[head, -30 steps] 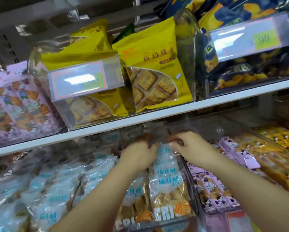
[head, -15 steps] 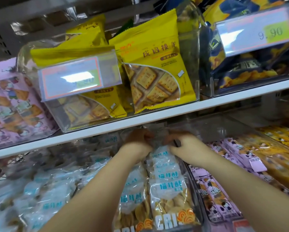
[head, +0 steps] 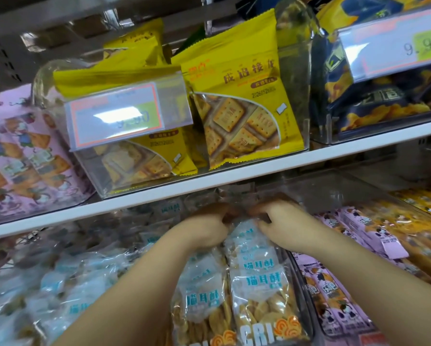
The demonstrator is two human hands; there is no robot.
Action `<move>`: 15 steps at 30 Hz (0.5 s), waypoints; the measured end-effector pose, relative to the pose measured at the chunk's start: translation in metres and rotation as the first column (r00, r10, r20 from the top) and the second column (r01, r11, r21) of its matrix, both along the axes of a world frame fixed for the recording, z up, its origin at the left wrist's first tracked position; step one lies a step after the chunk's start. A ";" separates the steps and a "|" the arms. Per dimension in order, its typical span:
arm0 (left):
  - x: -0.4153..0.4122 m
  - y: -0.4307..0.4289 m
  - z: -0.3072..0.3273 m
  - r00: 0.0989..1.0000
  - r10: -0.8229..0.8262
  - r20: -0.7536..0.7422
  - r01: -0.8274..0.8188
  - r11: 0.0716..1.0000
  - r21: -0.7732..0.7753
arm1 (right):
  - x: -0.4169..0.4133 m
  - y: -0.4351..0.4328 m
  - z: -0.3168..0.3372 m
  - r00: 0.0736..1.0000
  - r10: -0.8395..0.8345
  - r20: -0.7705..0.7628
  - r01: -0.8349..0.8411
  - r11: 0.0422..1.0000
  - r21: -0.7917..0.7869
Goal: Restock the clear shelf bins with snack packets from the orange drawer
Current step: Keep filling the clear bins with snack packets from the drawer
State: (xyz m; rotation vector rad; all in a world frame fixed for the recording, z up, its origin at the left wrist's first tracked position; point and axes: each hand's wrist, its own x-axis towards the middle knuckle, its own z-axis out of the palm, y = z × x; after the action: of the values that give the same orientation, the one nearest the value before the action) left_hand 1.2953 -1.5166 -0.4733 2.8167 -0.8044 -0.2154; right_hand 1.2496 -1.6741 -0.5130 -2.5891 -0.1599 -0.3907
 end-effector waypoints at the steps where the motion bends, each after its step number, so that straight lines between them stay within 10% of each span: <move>1: -0.001 -0.001 -0.001 1.000 -0.001 -0.004 0.001 1.000 0.006 | 0.001 -0.001 -0.001 0.999 -0.021 -0.026 0.019 0.997 -0.074; 15: 0.020 0.003 -0.011 0.964 0.227 0.141 -0.200 0.962 -0.184 | -0.010 -0.009 0.003 0.994 0.100 -0.053 -0.098 0.994 0.045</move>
State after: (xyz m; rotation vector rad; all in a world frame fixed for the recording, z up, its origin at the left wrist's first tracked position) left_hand 1.3149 -1.5136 -0.4841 2.7558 -0.5127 0.1106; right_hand 1.2394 -1.6831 -0.5098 -2.5351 -0.2563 -0.2827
